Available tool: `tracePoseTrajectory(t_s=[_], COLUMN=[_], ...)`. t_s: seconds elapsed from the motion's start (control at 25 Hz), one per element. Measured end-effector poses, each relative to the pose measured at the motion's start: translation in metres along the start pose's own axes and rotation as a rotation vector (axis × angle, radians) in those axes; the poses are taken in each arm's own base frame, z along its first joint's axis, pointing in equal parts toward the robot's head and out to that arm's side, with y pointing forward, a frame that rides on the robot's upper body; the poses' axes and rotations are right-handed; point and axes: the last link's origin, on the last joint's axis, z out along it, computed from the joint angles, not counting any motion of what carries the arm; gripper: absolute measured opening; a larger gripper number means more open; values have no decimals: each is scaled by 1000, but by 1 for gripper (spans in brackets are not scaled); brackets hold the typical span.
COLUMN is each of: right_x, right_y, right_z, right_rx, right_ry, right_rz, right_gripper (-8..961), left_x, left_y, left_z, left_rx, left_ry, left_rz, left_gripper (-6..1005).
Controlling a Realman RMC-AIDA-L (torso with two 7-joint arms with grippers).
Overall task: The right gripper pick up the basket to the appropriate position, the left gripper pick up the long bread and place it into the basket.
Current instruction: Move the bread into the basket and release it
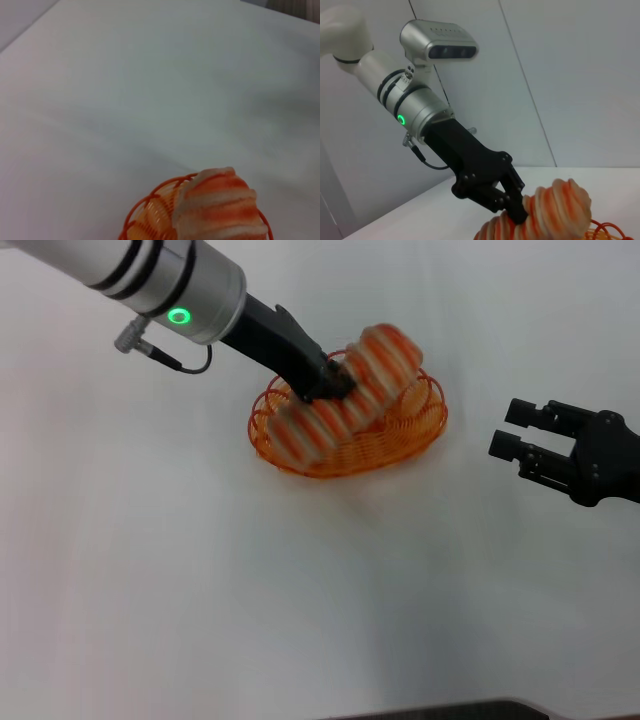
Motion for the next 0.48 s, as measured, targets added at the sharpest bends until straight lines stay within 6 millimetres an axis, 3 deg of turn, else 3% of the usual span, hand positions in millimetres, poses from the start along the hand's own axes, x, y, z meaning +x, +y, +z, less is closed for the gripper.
tracePoseTrajectory(t_s=[0.24,0.48], right_x=[2,2], right_y=[0,0], right_z=[1,1], right_rx=[2,2], right_ry=[-2,-1], right_rz=[9,9], right_gripper=[583,583], left_x=[0,-2], left_y=[0,-2], left_z=[1,0], left_rx=[5,6], left_ry=[2,17], left_rz=[-5,-25], left_gripper=[152,347])
